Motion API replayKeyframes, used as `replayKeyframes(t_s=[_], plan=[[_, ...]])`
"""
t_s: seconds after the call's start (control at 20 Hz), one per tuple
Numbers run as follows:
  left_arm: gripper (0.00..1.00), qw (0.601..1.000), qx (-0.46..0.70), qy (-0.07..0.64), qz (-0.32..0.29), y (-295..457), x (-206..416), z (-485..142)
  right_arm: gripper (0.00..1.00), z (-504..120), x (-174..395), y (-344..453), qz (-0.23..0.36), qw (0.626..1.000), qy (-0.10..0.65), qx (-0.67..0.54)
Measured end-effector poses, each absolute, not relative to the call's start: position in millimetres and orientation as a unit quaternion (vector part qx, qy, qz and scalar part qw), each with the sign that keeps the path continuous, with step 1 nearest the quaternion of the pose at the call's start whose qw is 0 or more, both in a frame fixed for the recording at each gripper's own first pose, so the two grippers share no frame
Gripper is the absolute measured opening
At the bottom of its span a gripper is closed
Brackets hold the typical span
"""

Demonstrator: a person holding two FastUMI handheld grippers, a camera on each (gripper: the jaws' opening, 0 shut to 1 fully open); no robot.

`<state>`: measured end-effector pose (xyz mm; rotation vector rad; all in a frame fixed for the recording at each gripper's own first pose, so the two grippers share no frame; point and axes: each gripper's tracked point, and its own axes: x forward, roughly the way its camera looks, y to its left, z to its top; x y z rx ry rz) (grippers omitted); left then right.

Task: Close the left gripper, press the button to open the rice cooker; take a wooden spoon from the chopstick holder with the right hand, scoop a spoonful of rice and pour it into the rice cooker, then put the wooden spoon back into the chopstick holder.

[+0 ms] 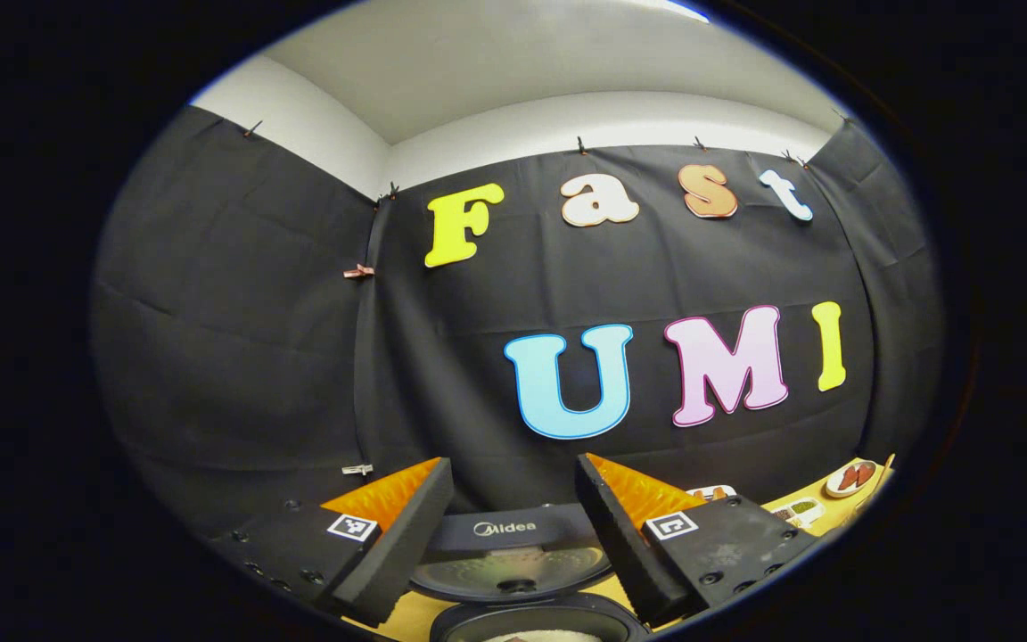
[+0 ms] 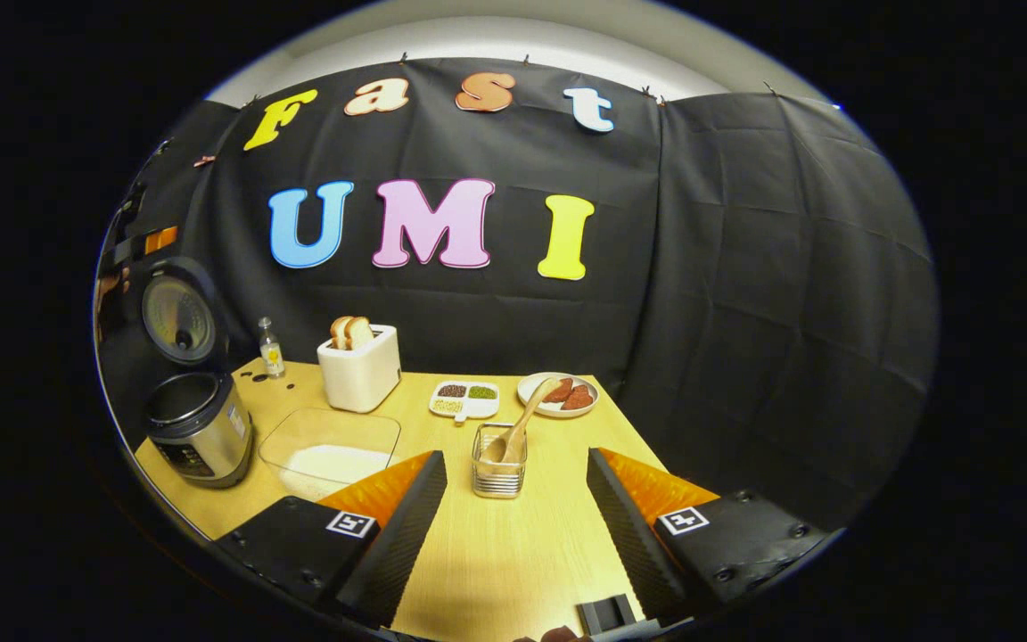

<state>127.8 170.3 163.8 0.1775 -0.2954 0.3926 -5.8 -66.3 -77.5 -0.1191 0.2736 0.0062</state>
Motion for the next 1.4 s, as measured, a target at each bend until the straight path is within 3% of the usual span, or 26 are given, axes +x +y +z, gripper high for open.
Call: replayKeyframes(t_s=[0.25, 0.45, 0.8, 1.1, 1.25, 1.4], plan=[[0.92, 0.969, 0.105, -0.129, 0.185, 188, 165, 155, 0.98, -79, -34, -56, -0.013, 0.988, 0.144, -0.057], [1.0, 0.974, 0.085, -0.104, 0.184, 185, 175, 137, 0.99, -80, -38, -55, -0.026, 0.988, 0.148, -0.036], [1.0, 0.979, 0.043, -0.029, 0.196, 159, 131, 96, 0.99, -98, -24, -44, -0.015, 0.987, 0.159, -0.01], [1.0, 0.973, 0.042, 0.068, 0.218, 140, 83, 12, 0.98, -120, -22, -22, 0.018, 0.982, 0.187, -0.008], [1.0, 0.972, -0.034, 0.127, 0.197, 129, 71, -42, 0.99, -129, -31, -13, 0.031, 0.979, 0.201, -0.013], [0.98, 0.972, -0.024, 0.144, 0.182, 123, 65, -70, 0.99, -136, -36, -10, 0.035, 0.977, 0.211, -0.017]])
